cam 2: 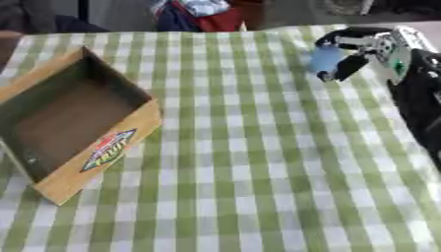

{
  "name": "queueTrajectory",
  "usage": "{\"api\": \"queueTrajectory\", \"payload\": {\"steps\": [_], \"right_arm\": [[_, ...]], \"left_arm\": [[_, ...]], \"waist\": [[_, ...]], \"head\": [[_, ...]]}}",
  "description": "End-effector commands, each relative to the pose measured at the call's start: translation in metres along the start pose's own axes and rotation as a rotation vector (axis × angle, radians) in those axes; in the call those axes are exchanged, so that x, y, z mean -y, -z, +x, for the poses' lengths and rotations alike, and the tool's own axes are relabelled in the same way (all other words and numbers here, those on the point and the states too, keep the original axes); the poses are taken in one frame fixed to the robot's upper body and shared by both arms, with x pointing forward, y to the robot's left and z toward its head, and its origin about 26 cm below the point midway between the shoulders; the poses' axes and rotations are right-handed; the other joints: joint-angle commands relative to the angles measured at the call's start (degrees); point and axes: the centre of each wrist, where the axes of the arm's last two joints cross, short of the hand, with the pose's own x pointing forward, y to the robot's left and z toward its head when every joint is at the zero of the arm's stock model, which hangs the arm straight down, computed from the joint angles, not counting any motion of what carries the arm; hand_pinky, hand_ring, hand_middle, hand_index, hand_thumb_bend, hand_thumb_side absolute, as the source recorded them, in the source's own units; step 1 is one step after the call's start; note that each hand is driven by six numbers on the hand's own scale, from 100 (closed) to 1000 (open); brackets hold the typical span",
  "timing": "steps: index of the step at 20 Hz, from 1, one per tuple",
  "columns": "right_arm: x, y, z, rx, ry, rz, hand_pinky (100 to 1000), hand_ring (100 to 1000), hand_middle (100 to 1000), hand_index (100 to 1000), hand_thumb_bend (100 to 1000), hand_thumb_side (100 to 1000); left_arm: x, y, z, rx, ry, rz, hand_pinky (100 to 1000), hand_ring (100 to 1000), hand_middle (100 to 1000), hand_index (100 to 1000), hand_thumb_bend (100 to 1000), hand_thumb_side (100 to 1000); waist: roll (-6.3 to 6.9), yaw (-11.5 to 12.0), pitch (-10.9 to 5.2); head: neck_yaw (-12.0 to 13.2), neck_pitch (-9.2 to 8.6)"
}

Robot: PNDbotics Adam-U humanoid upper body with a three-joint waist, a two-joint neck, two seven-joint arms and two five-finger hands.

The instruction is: Pick up objects on the table and place them in the box.

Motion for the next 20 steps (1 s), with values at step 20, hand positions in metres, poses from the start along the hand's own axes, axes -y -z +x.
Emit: {"api": "queueTrajectory", "payload": {"steps": [20], "right_arm": [[0.025,-0.019,-0.016,-0.028,0.000,-0.098,939,1000,1000,1000,267,310]], "left_arm": [[0.000,0.005,0.008,0.037,0.000,-0.017,651,535,605,760,100,657]], "waist": [[-0.10,0.3,-1.14]], "head": [[-0.7,-0.87]]}}
